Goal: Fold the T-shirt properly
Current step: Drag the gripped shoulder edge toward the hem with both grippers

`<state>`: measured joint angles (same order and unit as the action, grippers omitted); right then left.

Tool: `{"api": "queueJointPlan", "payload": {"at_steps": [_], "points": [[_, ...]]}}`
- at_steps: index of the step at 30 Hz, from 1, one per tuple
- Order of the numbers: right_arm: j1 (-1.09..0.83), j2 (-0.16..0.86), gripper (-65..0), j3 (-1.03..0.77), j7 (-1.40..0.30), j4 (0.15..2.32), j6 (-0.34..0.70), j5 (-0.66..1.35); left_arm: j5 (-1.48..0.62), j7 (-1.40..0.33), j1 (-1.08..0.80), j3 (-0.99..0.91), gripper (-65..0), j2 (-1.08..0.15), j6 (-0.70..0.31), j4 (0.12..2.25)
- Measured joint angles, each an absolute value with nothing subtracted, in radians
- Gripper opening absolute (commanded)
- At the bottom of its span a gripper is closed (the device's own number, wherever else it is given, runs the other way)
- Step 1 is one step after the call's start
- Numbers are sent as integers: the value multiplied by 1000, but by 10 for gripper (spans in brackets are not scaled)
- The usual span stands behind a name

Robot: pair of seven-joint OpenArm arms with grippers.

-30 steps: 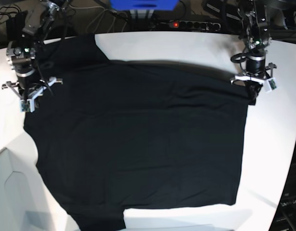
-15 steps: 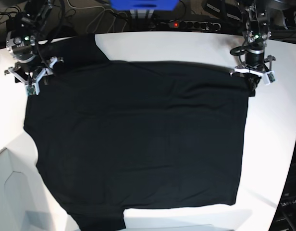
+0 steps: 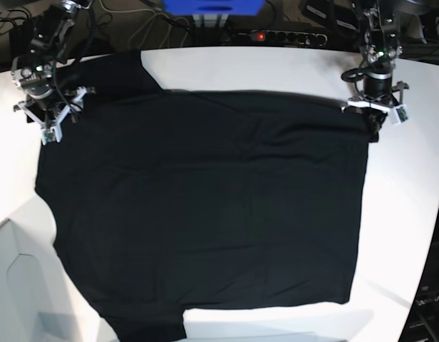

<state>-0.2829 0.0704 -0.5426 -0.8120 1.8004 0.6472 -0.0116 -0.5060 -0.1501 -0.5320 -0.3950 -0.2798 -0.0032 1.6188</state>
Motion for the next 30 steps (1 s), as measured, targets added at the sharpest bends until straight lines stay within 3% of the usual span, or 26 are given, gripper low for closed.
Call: {"api": "queueJointPlan", "payload": {"at_steps": [7,10,13,17,30], "points": [[-281,83,-266,-543,-807,1757,647,-13,-506,-150,-532,-395,-650,-280,-3,1620],[-281,83,-303,-543,-806,1752,647,-11,-506,-150,-532,-395,-650,-280,-3,1620],[-281,83,-421,-543,-805,1752,647,-11,-506,-150,-532,-395,-650,-280,-3,1620],[-281,83,-650,-543,-805,1751,648,-10,-506,-150,-532,-395,-650,-280,-3,1621],[-234,82,-650,-543,-826,1865,648,-10,-507,-150,-524,-395,-650,-280,-3,1622]]}}
